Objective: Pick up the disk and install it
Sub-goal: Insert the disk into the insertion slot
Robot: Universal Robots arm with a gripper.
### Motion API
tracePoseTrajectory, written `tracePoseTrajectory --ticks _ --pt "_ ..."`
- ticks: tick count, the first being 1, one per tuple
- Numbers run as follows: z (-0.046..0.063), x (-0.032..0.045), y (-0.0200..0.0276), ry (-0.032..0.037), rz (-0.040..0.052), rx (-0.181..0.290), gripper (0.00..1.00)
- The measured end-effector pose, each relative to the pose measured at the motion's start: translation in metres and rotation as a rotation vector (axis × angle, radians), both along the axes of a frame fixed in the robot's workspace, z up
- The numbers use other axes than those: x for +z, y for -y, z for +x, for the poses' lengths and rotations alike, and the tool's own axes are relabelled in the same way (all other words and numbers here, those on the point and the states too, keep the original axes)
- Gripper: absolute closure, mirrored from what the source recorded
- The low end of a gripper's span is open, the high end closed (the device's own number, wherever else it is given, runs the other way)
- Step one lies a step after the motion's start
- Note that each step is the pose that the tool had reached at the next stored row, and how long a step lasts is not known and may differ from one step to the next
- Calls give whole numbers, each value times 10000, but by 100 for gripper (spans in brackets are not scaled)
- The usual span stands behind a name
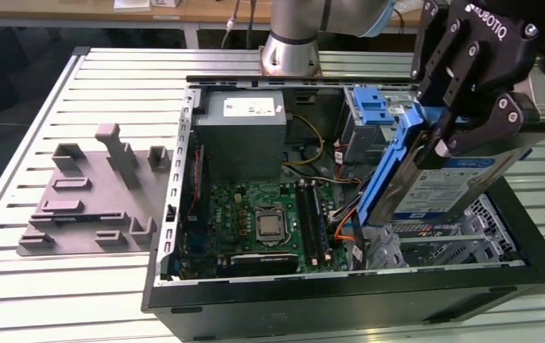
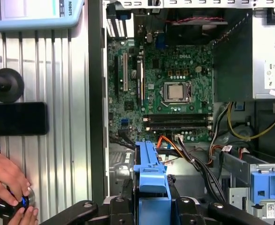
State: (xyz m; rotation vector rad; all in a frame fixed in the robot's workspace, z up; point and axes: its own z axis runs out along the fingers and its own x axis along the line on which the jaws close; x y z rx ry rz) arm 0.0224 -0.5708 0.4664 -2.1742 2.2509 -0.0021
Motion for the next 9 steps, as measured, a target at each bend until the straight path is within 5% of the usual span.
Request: tracePoseTrajectory --ticks 9 --pt "85 -34 0 1 0 0 64"
